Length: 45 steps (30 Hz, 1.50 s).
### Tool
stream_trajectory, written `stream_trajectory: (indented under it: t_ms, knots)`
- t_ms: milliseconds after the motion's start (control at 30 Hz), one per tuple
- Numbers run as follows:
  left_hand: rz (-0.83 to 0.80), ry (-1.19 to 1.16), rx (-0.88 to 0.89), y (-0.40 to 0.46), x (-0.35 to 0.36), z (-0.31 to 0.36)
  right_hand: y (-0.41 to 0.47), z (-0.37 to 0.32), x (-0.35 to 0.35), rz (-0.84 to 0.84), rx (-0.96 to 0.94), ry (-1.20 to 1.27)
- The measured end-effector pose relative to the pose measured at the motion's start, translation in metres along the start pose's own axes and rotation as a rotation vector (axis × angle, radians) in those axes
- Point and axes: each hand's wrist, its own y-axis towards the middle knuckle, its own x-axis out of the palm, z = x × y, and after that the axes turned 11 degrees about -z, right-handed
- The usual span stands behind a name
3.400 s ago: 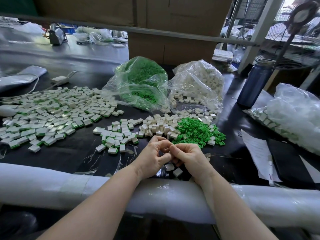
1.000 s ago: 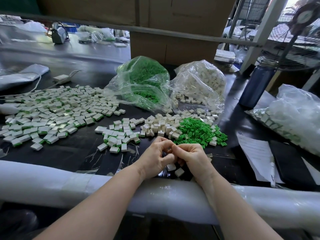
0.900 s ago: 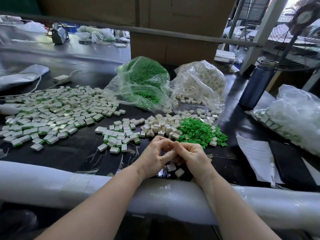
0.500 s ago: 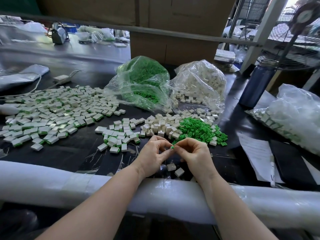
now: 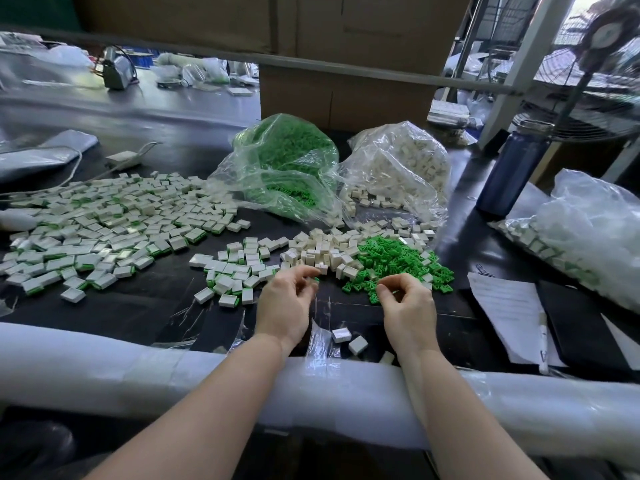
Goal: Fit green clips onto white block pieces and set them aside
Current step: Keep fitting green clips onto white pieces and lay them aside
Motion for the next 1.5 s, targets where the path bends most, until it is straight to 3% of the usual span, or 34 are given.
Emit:
stream_trajectory:
  t_ms: [133,367,733,900,1133,1267,1400,1500]
  knots:
    - [0.106,0.098,-0.054,0.004,-0.001,-0.005,0.001,0.0,0.001,0.012,0.028,-0.097]
    - [-0.012,0.325,-0.164,0.003,0.004,-0.004,0.0,-0.001,0.004,-0.081,-0.025,-0.31]
    - [-0.042,0.412,-0.046,0.0,0.007,-0.002,0.005,0.0,0.021,-0.383,-0.068,-0.569]
    - [-0.061,0.396,-0.002,0.0,0.007,-0.003,0.004,-0.003,0.018,-0.331,-0.095,-0.49]
    - [-0.136,0.314,0.128,-0.002,0.004,0.002,-0.008,-0.013,0.012,-0.31,-0.258,-0.173]
    - [-0.135,0.253,0.11,-0.003,0.004,0.004,-0.007,-0.013,0.01,-0.346,-0.208,-0.073]
    - [-0.093,0.262,0.064,-0.003,0.004,0.004,-0.003,-0.006,0.011,-0.197,-0.156,-0.306]
    - [-0.105,0.276,0.055,-0.003,0.005,0.003,0.0,-0.003,0.013,-0.197,-0.122,-0.536]
